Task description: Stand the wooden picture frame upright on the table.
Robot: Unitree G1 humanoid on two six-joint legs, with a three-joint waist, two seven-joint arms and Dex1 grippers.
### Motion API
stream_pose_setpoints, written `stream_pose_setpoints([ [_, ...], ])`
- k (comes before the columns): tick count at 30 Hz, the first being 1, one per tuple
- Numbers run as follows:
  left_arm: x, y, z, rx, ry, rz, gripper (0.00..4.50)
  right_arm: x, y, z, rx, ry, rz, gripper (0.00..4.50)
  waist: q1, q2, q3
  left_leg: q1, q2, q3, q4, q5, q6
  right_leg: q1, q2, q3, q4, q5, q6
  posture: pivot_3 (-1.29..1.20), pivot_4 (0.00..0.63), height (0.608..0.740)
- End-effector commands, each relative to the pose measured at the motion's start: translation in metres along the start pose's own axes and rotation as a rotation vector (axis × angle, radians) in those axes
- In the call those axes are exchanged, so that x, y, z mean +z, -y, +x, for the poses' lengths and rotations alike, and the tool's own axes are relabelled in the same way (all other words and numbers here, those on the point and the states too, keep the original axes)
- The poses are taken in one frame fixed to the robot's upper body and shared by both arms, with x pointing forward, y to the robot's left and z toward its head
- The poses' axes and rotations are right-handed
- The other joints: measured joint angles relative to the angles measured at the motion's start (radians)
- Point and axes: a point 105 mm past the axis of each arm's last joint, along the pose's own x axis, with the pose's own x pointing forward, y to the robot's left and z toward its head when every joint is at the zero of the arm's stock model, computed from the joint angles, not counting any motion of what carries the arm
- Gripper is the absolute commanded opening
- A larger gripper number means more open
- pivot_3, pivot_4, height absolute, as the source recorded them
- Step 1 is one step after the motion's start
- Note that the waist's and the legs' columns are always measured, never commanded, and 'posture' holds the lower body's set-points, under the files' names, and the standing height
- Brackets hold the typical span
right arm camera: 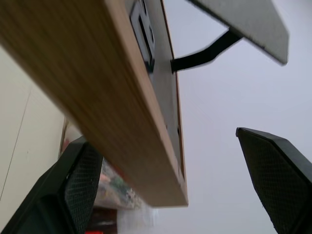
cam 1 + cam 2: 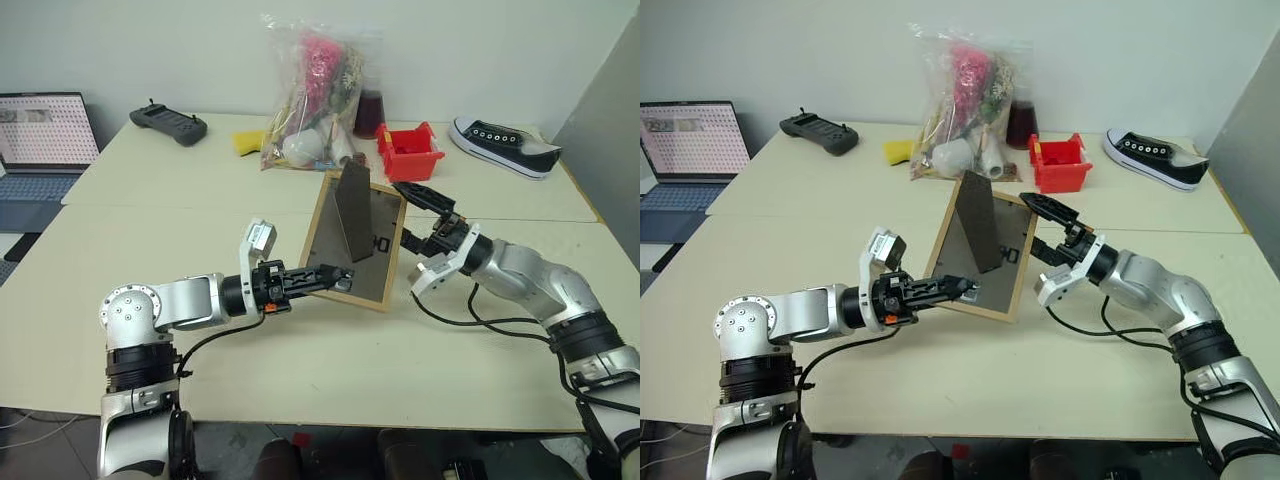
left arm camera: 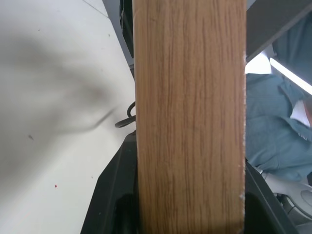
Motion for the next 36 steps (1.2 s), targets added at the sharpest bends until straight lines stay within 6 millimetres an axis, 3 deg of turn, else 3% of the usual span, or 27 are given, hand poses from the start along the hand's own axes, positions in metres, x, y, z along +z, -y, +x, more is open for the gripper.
stream_pose_setpoints([
  [1, 0.001, 0.02, 0.003, -0.058, 0.029, 0.028, 1.29, 0.003, 0.017, 0.003, -0.055, 0.064, -0.012, 4.05, 0.005, 0.0, 0.0, 0.0, 0.0, 0.0, 0.0, 0.0, 0.0, 0.0, 0.0, 0.0, 0.0, 0.0, 0.0, 0.0, 0.15, 0.74],
  [8, 0.0, 0.019, 0.004, -0.045, 0.048, 0.031, 1.29, 0.006, 0.014, -0.002, -0.034, 0.1, -0.017, 2.4, 0.013, 0.0, 0.0, 0.001, -0.001, 0.001, 0.001, 0.0, 0.0, 0.002, -0.001, -0.001, -0.001, 0.0, 0.0, 0.0, 0.15, 0.74],
  [13, -0.004, 0.022, 0.003, -0.029, 0.046, 0.062, 1.29, 0.006, 0.015, -0.003, -0.023, 0.116, -0.03, 1.54, 0.012, 0.0, 0.0, 0.002, -0.001, 0.001, 0.0, 0.0, 0.0, 0.002, 0.0, -0.001, -0.001, 0.0, 0.0, 0.0, 0.15, 0.74],
  [15, -0.006, 0.023, 0.003, -0.034, 0.048, 0.066, 1.98, 0.007, 0.012, -0.004, -0.01, 0.126, -0.024, 1.53, 0.011, 0.0, 0.0, 0.002, -0.001, 0.001, 0.0, 0.0, 0.0, 0.002, 0.0, 0.0, -0.001, 0.0, 0.0, 0.0, 0.15, 0.74],
  [16, -0.005, 0.022, 0.001, -0.034, 0.063, 0.065, 2.0, 0.007, 0.011, -0.005, -0.003, 0.132, -0.016, 1.52, 0.011, 0.0, 0.0, 0.002, -0.001, 0.001, 0.0, 0.0, 0.0, 0.002, 0.0, -0.001, 0.0, 0.0, 0.0, 0.0, 0.15, 0.74],
  [18, -0.002, 0.022, -0.001, -0.027, 0.09, 0.066, 2.48, 0.008, 0.009, -0.006, 0.005, 0.137, 0.0, 1.31, 0.011, 0.0, 0.0, 0.002, -0.001, 0.001, 0.0, 0.0, 0.0, 0.003, 0.0, 0.0, 0.0, 0.0, 0.0, 0.0, 0.15, 0.74],
  [24, 0.022, 0.024, -0.025, 0.077, 0.209, 0.138, 3.75, 0.004, 0.001, -0.012, 0.018, 0.12, 0.157, 1.31, 0.011, 0.0, 0.0, 0.004, -0.001, 0.002, 0.0, 0.0, 0.0, 0.003, 0.0, 0.0, 0.0, 0.0, 0.0, 0.0, 0.15, 0.74],
  [28, 0.019, 0.026, -0.048, 0.31, 0.19, 0.359, 4.5, -0.005, -0.023, -0.008, 0.091, 0.007, 0.494, 1.31, 0.001, -0.001, 0.001, 0.005, 0.0, 0.002, -0.001, 0.0, 0.001, 0.005, 0.0, 0.001, -0.001, 0.0, 0.0, 0.0, 0.15, 0.74],
  [33, 0.021, 0.012, -0.063, 0.667, 0.167, 0.742, 4.5, 0.001, -0.046, 0.023, 0.178, -0.064, 1.241, 1.29, -0.006, 0.001, 0.003, 0.008, 0.001, -0.002, -0.001, 0.0, 0.0, 0.009, 0.0, 0.0, -0.001, 0.0, -0.001, 0.0, 0.15, 0.74],
  [36, 0.025, 0.007, -0.066, 0.738, 0.21, 0.847, 4.5, 0.016, -0.052, 0.033, 0.279, -0.015, 1.56, 1.29, 0.001, 0.001, 0.004, 0.008, 0.001, -0.001, -0.001, 0.0, 0.0, 0.009, 0.001, -0.002, -0.001, 0.0, -0.001, 0.0, 0.15, 0.74],
])
